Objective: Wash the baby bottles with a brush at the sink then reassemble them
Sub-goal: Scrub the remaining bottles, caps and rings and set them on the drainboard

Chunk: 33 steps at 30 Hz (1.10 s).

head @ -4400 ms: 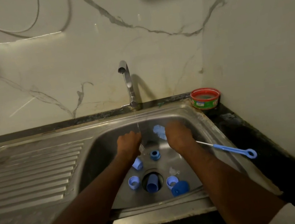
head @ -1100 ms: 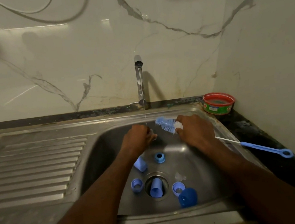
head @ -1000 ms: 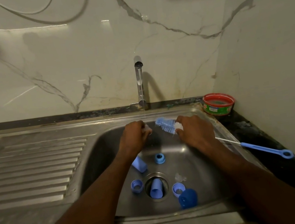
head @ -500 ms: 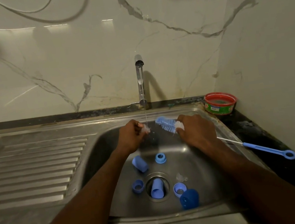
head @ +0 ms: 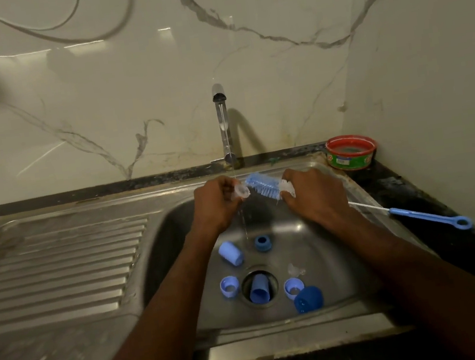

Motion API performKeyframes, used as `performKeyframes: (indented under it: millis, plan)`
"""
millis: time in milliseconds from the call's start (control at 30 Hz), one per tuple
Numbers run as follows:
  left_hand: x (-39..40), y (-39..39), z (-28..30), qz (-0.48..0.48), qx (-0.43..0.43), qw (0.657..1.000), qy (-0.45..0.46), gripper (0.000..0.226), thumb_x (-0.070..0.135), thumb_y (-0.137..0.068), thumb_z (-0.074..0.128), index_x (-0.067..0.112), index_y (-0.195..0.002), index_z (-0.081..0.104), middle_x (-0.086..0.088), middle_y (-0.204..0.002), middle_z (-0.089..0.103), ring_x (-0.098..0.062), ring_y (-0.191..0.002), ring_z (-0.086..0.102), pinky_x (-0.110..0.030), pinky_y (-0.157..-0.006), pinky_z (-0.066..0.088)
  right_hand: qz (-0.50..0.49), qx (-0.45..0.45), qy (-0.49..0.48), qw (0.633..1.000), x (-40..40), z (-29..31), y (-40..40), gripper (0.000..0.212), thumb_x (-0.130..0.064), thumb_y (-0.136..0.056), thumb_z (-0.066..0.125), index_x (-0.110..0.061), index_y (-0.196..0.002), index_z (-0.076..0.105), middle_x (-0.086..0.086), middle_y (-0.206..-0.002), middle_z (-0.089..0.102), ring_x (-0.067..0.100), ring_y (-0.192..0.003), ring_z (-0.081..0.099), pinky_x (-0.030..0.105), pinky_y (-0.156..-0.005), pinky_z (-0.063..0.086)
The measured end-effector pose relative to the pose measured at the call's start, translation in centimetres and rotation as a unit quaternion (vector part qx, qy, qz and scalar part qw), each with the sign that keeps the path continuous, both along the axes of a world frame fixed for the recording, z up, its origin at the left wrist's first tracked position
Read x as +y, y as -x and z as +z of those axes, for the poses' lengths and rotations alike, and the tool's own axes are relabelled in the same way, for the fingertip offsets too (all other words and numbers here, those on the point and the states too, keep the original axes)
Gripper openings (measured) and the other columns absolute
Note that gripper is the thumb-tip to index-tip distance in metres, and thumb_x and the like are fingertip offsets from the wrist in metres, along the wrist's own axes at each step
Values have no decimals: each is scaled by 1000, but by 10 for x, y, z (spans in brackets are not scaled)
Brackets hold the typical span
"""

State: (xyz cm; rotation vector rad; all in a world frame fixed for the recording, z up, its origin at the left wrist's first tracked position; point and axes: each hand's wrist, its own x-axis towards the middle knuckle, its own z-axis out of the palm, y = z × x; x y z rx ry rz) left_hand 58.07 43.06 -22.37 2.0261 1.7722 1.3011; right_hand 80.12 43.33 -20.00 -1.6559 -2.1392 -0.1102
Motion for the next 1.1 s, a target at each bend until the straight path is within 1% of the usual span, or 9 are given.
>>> performKeyframes:
  millis: [133,367,533,667,733,867,933,1033,1100]
  plan:
    - [-3,5,-10,7,62,998,5,33,22,-87,79,16,-117,67,4,-106,71,-5,-93,65,-14,-83,47,8,-26,-44,999,1,5,-2,34,-48,-96,58,-30,-124,57,1,-106,68,19,-90,63,32,-69,43]
    - [10,12,-22,46,119,990,60,28,23,-93,71,20,-120,67,-2,-113,70,-11,-100,63,-22,-86,44,32,-24,-34,999,1,5,-11,33,-51,-95,58,-33,-124,56,-2,-108,69,19,-96,63,35,-77,47]
    - [9,11,-8,101,258,961,15,35,23,-86,78,22,-119,67,-2,-120,61,-20,-113,56,-29,-89,47,18,-58,-31,998,1,7,-13,33,-48,-97,56,-31,-125,56,-1,-113,68,20,-101,63,30,-72,37]
    - [6,2,-8,106,268,951,109,36,25,-85,79,19,-117,66,-4,-119,64,-18,-106,63,-35,-94,53,12,-56,-14,998,-2,11,-13,34,-47,-98,55,-30,-127,56,-1,-116,68,19,-102,62,29,-73,36]
    - [8,4,-14,84,206,964,144,37,28,-83,82,18,-115,68,-4,-112,68,-17,-100,66,-33,-92,55,12,-40,-20,999,-4,13,-13,35,-48,-98,55,-31,-129,55,-1,-117,68,18,-102,62,29,-74,39]
    - [10,7,-26,-18,-44,989,140,39,23,-87,78,20,-119,57,-1,-102,68,-15,-85,71,-27,-71,60,36,-17,-39,998,-14,14,-3,38,-50,-98,55,-33,-132,52,0,-118,68,19,-102,63,32,-80,46]
    - [6,0,-23,-42,-137,980,137,24,24,-94,70,19,-115,59,-5,-93,71,-15,-77,73,-26,-64,61,38,-20,-43,998,-17,12,4,37,-50,-99,54,-32,-131,51,0,-116,68,18,-99,64,32,-75,46]
    - [6,-8,-19,-42,-271,947,167,12,26,-98,64,16,-104,67,-9,-89,74,-18,-79,75,-38,-77,63,25,-11,-48,998,-20,14,9,37,-49,-100,53,-32,-133,50,-1,-117,68,17,-98,64,27,-70,38]
    - [7,-11,-19,-41,-372,906,197,19,27,-102,57,12,-106,68,-13,-96,75,-24,-87,75,-37,-83,62,18,9,-43,999,-22,19,8,38,-48,-100,53,-31,-135,49,-1,-118,68,16,-99,64,25,-70,37]
